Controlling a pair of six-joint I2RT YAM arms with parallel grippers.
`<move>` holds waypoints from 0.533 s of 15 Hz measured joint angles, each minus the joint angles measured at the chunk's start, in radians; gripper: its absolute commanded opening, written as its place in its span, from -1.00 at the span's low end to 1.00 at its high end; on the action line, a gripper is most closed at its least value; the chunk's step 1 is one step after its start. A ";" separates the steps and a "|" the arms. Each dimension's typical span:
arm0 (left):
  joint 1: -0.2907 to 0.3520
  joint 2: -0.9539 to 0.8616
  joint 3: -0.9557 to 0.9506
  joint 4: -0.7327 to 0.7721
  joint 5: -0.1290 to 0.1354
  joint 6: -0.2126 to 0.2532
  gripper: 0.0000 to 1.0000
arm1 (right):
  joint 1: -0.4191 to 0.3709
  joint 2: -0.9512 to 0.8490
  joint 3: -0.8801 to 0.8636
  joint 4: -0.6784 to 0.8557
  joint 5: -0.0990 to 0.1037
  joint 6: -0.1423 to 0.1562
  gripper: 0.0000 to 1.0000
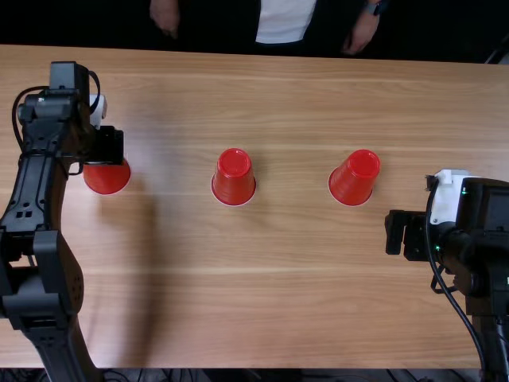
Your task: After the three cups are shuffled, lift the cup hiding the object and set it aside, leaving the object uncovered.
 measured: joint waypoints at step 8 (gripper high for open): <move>0.000 -0.071 0.000 -0.006 -0.002 -0.008 -1.00 | 0.000 0.000 0.000 0.000 0.000 0.002 1.00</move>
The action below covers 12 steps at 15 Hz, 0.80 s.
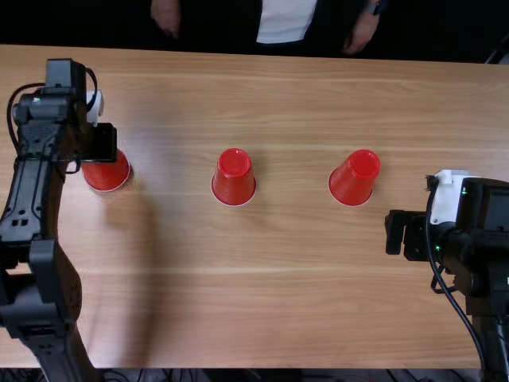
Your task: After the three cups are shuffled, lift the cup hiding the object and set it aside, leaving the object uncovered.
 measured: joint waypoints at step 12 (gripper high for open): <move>0.202 -0.320 -0.230 -0.021 -0.062 -0.101 -1.00 | 0.000 -0.003 -0.011 0.002 0.000 0.000 1.00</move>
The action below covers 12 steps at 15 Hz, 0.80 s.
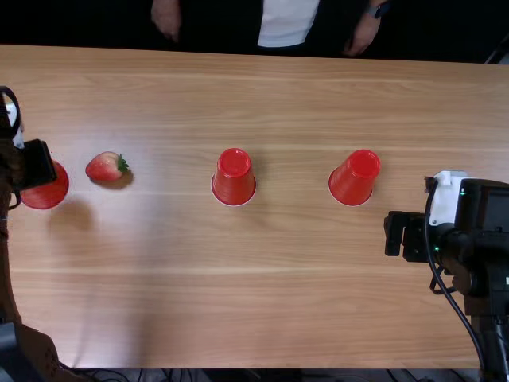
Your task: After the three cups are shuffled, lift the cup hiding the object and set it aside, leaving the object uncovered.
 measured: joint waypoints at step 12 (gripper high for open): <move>0.093 -0.002 -0.264 0.006 -0.024 0.000 1.00 | 0.006 -0.002 0.027 -0.003 0.000 -0.003 1.00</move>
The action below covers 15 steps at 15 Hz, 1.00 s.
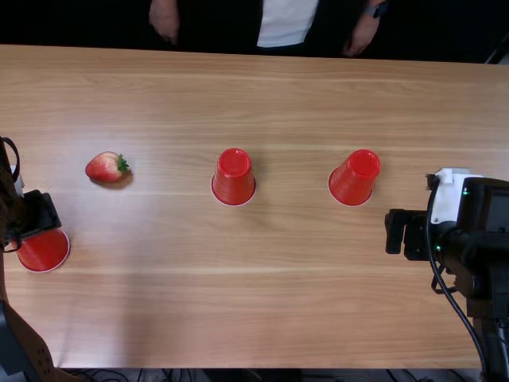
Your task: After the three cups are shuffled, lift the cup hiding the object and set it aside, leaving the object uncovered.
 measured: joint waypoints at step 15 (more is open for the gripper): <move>-0.325 -0.500 0.000 -0.032 0.027 -0.043 1.00 | 0.066 0.000 0.000 -0.014 0.000 0.000 1.00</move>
